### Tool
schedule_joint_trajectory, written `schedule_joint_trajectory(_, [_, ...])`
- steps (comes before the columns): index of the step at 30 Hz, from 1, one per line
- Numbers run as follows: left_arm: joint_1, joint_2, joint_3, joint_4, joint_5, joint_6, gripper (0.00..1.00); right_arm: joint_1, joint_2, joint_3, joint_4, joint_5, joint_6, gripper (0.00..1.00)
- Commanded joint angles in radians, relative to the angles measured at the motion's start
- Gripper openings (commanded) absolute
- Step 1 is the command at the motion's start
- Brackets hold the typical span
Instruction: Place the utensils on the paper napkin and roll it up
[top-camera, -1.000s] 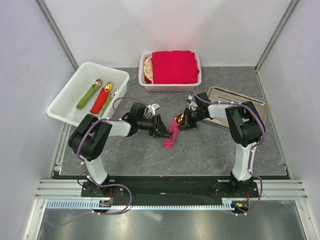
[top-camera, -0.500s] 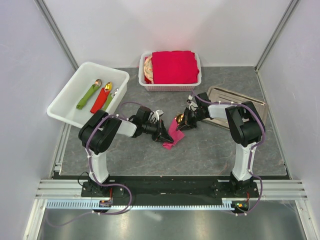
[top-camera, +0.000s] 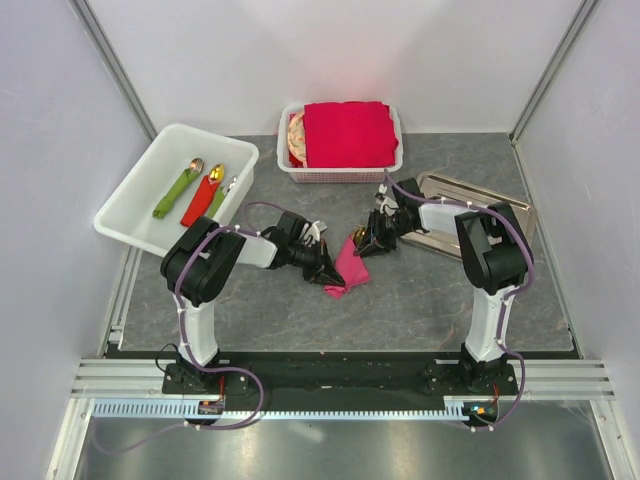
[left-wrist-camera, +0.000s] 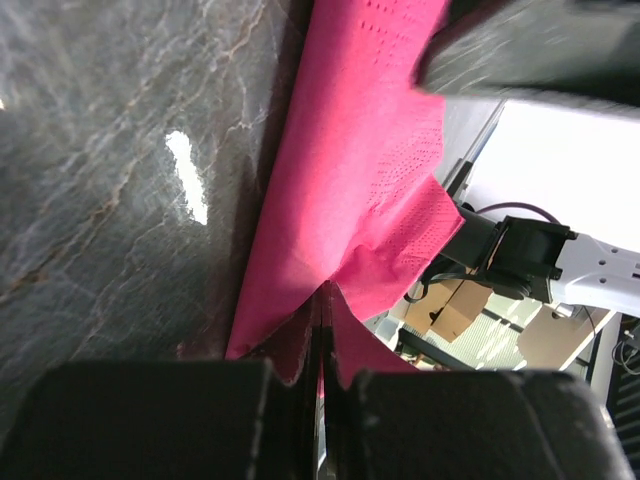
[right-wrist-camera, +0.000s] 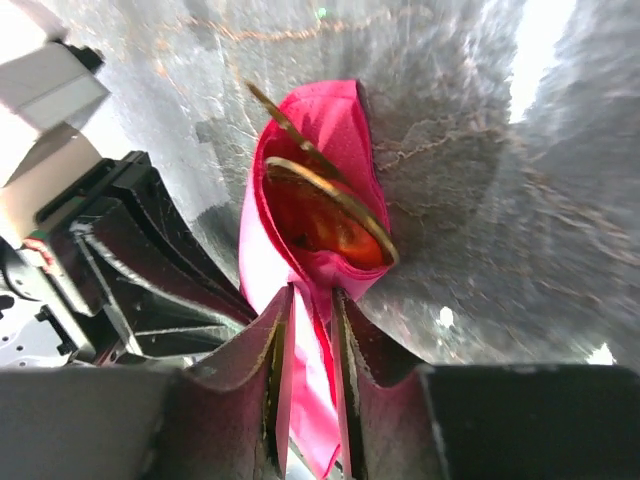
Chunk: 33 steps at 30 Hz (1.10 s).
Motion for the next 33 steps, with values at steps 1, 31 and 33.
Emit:
schedule_joint_trajectory(1, [-0.002, 0.031, 0.017, -0.087, -0.109, 0.074, 0.02, -0.028, -0.095, 0.071, -0.095, 0.016, -0.079, 0.29])
schedule_joint_trajectory(31, [-0.002, -0.042, 0.002, 0.101, 0.037, 0.071, 0.22, 0.038, 0.022, -0.087, -0.012, 0.043, -0.085, 0.12])
schedule_joint_trajectory(33, [-0.002, -0.067, -0.006, 0.124, 0.077, 0.063, 0.28, 0.038, 0.033, -0.087, -0.021, 0.055, -0.09, 0.11])
